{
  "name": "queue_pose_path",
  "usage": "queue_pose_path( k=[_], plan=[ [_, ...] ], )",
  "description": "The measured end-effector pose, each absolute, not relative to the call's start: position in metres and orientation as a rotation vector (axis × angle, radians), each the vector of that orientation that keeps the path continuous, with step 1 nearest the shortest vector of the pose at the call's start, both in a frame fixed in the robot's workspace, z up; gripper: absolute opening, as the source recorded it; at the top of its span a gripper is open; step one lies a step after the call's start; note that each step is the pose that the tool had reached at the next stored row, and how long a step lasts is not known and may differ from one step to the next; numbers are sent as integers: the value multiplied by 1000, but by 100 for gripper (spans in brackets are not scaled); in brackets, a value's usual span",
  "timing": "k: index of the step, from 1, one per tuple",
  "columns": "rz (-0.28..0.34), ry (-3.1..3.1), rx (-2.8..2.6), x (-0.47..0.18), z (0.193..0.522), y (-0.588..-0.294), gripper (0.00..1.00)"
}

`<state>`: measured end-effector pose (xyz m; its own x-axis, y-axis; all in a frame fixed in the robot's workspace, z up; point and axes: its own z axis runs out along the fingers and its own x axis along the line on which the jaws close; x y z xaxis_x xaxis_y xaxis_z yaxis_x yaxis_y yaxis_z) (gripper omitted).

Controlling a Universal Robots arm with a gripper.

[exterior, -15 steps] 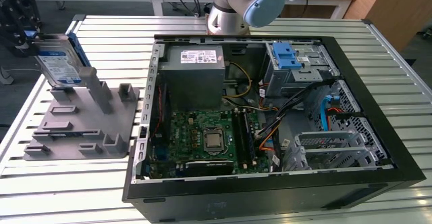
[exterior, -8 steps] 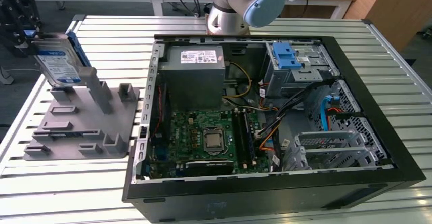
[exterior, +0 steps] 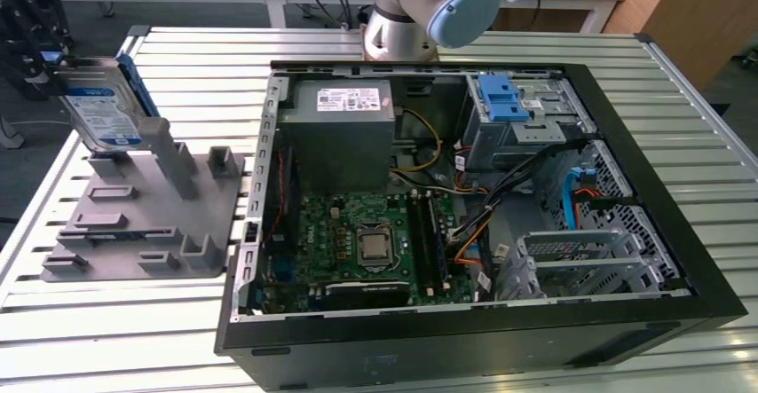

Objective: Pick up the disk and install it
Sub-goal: 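Pick up the disk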

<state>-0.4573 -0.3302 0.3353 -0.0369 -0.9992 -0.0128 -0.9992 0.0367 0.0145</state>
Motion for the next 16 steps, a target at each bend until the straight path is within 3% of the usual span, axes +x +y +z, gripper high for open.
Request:
queue_pose_path(
  k=[16],
  plan=[
    [-30,-2261,2179,-457,339,-330,36]
  ],
)
